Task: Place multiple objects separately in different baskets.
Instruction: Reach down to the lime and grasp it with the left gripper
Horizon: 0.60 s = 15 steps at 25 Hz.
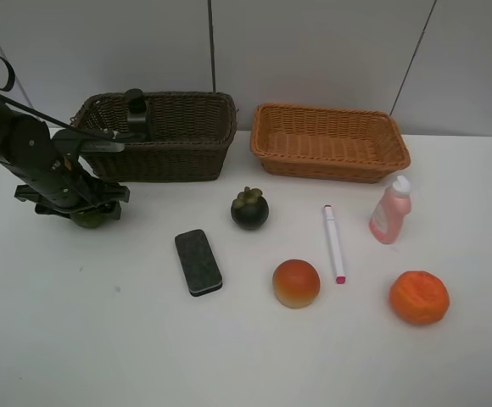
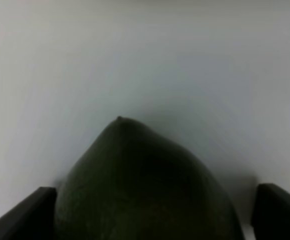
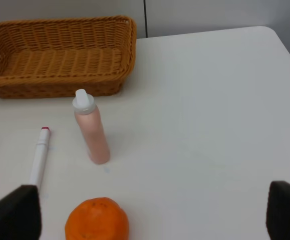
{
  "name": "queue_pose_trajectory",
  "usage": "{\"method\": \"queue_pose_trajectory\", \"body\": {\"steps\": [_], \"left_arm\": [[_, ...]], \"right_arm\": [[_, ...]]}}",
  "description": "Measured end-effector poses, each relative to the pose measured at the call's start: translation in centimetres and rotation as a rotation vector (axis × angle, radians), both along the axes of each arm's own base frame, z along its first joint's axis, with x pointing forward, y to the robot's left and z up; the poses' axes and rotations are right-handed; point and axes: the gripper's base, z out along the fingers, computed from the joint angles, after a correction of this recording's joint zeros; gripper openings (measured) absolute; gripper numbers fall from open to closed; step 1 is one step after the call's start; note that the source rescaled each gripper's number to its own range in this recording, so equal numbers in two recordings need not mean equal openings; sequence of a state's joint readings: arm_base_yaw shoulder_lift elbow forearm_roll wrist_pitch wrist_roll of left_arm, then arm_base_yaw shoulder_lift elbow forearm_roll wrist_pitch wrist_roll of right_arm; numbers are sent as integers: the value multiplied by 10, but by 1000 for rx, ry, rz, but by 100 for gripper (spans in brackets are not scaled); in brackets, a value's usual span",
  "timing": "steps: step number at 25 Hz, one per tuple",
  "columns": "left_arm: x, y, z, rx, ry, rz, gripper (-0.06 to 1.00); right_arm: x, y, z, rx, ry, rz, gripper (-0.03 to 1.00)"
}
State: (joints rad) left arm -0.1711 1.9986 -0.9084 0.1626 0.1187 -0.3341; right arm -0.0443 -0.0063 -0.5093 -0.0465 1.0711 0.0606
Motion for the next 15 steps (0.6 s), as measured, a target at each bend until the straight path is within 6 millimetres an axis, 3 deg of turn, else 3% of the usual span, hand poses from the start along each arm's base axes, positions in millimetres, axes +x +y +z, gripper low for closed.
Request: {"method": "queue_pose_trajectory", "body": {"steps": [1, 11, 15], "left_arm": [[0, 0, 0, -1, 0, 2, 48], [-1, 0, 5, -4, 8, 18, 49], [-4, 1, 37, -19, -40, 38, 49]], "right_arm": [[0, 0, 0, 0, 0, 0, 100], [0, 0, 0, 0, 0, 0, 100], [0, 0, 0, 0, 0, 0, 100]]}}
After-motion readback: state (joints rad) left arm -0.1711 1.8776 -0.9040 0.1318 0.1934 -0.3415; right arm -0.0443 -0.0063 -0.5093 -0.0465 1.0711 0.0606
